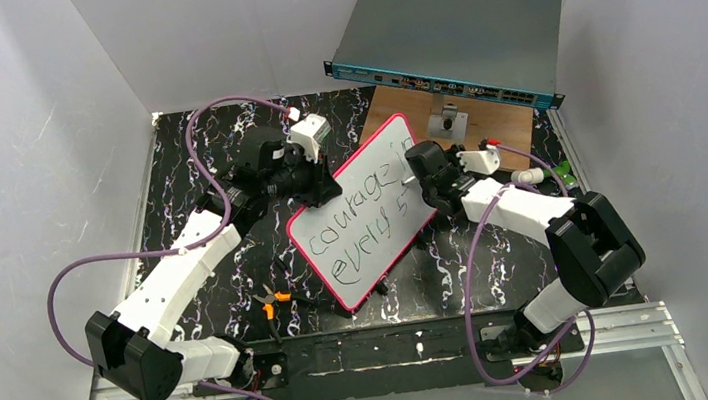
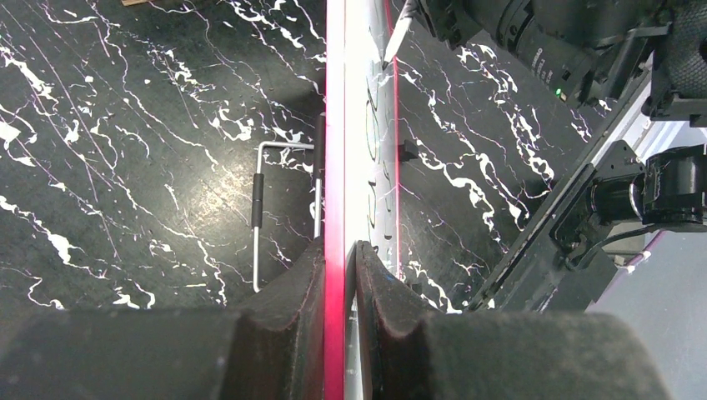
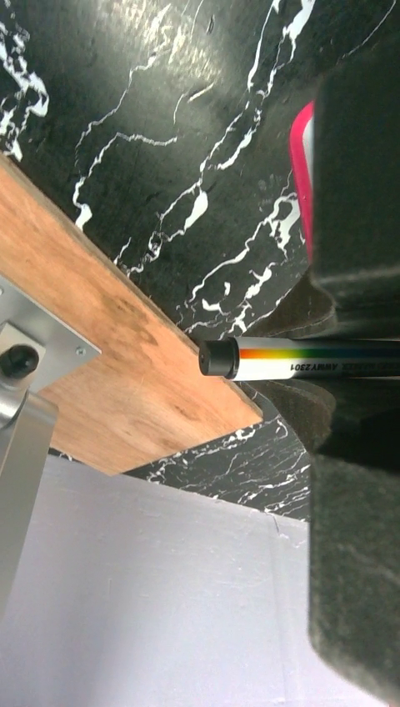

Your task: Write a sentence on the whiteboard

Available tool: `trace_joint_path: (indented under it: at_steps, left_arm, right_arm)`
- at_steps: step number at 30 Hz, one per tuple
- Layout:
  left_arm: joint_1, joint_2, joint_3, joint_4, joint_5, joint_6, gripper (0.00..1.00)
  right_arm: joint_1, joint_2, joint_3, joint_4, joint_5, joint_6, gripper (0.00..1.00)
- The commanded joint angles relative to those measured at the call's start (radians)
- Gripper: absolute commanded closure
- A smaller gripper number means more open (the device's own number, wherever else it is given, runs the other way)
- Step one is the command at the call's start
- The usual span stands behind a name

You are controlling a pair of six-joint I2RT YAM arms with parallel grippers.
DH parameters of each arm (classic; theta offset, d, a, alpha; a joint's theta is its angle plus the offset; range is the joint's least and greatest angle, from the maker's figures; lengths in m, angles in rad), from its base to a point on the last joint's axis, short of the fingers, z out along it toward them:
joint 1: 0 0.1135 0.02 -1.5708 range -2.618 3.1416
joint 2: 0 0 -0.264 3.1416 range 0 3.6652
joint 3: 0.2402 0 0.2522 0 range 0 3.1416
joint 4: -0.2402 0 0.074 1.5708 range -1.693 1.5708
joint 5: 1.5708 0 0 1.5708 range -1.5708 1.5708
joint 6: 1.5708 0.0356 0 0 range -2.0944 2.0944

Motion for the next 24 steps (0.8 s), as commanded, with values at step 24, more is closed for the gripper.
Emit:
trace_joint_path:
  at_steps: [24]
  left_arm:
    - [0.002,-0.022,0.029,-0.018,-0.05,0.064,1.0]
  right_arm:
    - [-0.03,0.063,-0.047,-0.066,0.024,0.087,0.99]
